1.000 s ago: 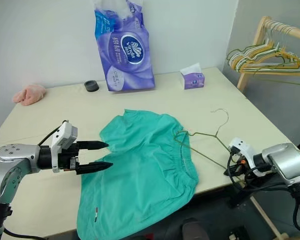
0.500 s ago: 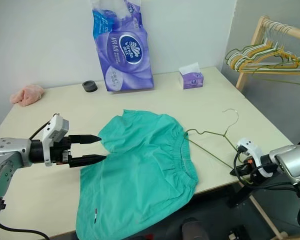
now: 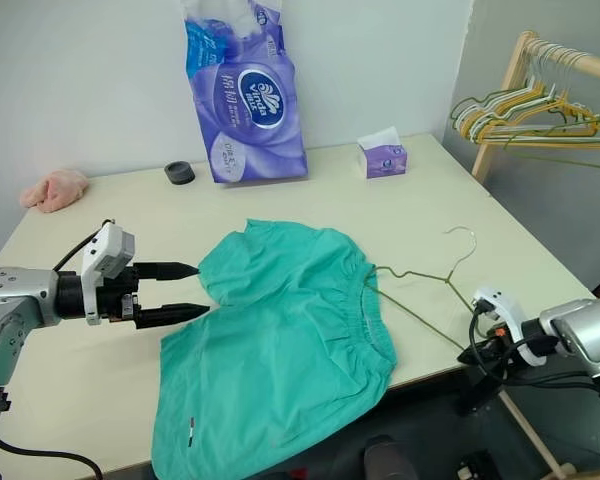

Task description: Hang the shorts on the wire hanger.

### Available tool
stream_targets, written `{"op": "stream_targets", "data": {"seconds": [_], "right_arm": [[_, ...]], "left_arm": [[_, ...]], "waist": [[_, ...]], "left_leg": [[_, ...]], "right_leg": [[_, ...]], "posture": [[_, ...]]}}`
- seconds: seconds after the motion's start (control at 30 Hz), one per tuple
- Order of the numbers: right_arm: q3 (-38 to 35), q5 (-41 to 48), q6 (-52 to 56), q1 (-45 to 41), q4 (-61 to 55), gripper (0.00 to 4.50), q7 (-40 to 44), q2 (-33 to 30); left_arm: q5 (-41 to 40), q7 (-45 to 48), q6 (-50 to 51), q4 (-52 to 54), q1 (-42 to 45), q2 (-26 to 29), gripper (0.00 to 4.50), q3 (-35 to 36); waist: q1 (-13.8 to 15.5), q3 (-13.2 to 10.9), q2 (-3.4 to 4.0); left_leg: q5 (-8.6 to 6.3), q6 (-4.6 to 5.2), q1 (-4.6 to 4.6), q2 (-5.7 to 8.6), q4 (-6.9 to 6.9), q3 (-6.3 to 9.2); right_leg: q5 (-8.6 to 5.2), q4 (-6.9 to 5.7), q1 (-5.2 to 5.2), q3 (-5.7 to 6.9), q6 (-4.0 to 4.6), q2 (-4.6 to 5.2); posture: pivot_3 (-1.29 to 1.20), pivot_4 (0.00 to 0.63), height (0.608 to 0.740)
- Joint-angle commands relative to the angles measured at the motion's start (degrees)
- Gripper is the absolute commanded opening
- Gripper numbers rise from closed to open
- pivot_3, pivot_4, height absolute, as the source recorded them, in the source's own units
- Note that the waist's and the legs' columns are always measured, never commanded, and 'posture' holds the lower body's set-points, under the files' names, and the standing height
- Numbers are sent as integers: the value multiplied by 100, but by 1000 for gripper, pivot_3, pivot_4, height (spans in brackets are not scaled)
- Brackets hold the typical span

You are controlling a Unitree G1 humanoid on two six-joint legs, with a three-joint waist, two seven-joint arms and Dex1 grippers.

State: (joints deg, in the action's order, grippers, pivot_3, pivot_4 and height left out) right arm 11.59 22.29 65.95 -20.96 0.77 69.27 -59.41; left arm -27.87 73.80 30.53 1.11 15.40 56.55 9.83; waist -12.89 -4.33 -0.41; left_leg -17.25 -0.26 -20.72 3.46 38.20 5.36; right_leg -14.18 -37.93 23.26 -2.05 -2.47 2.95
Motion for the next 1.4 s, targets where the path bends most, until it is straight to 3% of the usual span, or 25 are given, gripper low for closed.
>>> {"op": "stream_targets", "data": {"seconds": [0.03, 0.73, 1.13, 1.4], "right_arm": [[-282, 188, 179, -153, 68, 0, -131, 26], [265, 483, 380, -411, -167, 0, -90, 149], [141, 687, 1117, -911, 264, 0, -644, 1182], [-311, 855, 1701, -1346, 428, 0, -1394, 2083]], "left_arm": [[-2, 24, -108, 37, 14, 5, 4457, -7], [-40, -37, -69, 168, -19, -32, 4457, -61], [-103, -101, -15, 158, 97, -45, 4457, -30], [-170, -196, 20, 174, 136, -92, 4457, 4]], "waist": [[0, 0, 0], [13, 0, 0], [15, 8, -7], [15, 9, -5]], "left_leg": [[0, 0, 0, 0, 0, 0], [0, 0, 0, 0, 1, 0], [0, 0, -2, 1, 3, 2], [1, -1, -2, 1, 3, 5]], "right_leg": [[0, 0, 0, -1, 0, 0], [0, -2, 1, -1, 0, 0], [2, -6, 3, -1, 0, 2], [3, -10, 4, -1, 0, 2]], "posture": [[-297, 34, 740], [-280, 36, 740], [-263, 26, 740], [-257, 26, 740]]}}
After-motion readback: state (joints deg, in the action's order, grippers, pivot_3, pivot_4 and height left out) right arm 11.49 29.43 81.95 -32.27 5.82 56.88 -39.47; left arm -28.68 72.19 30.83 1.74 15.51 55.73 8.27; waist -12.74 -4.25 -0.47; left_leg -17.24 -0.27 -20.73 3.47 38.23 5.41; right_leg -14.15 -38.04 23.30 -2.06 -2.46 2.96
